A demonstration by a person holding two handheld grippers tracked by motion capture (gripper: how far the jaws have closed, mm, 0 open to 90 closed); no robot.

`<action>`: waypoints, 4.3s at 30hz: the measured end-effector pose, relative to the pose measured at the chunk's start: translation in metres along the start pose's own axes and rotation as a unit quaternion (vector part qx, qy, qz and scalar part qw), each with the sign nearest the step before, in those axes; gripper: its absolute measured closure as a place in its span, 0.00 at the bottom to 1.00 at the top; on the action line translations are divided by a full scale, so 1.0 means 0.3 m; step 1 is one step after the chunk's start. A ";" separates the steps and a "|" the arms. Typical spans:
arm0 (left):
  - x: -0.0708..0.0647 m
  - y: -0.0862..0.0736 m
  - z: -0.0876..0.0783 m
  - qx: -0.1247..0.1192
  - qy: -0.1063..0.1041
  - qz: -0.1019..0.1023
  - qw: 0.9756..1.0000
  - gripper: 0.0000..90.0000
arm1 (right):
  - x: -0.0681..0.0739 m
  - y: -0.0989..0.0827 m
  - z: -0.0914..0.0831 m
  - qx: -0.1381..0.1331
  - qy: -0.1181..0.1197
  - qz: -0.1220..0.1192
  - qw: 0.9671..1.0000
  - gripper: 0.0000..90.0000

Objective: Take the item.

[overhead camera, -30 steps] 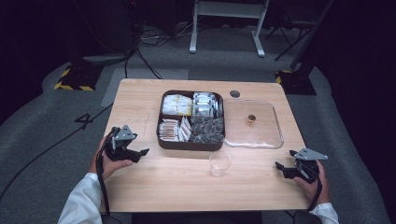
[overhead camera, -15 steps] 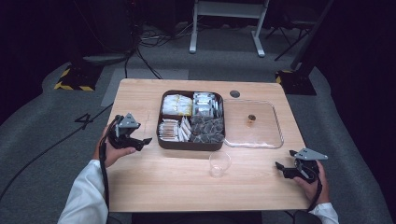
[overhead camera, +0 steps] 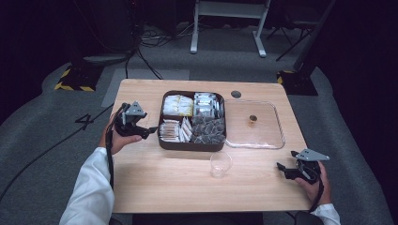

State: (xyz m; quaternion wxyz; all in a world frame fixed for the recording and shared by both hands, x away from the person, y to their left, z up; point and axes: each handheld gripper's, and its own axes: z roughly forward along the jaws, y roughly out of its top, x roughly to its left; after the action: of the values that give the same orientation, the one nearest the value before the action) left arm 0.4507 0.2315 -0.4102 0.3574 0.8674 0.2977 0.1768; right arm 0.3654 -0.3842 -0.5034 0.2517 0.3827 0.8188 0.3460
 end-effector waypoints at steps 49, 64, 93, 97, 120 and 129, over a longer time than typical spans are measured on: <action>0.097 0.203 0.325 0.062 -0.006 -0.010 0.998 0.50 | 0.002 0.000 -0.001 -0.001 -0.001 -0.003 1.000 0.19; 0.115 0.207 0.380 0.088 0.007 -0.012 0.996 0.60 | 0.002 0.000 -0.001 -0.001 -0.001 -0.004 1.000 0.19; 0.097 0.227 0.278 0.034 0.007 0.001 0.999 1.00 | 0.002 0.000 -0.001 -0.001 0.001 -0.004 1.000 0.19; 0.091 0.236 0.249 0.020 0.007 0.003 1.000 1.00 | 0.002 0.000 -0.001 -0.001 0.001 -0.004 1.000 0.19; 0.051 0.253 0.063 -0.046 0.017 -0.009 0.999 1.00 | 0.001 0.000 -0.001 -0.001 0.002 -0.003 1.000 0.19; -0.017 0.266 0.004 -0.058 0.006 0.006 0.998 1.00 | 0.000 0.000 0.000 0.000 0.002 -0.002 1.000 0.19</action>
State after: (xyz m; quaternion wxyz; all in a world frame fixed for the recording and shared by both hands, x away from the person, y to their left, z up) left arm 0.4785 0.1825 -0.3537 0.4038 0.8462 0.2836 0.2011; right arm 0.3654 -0.3843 -0.5033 0.2506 0.3807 0.8200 0.3463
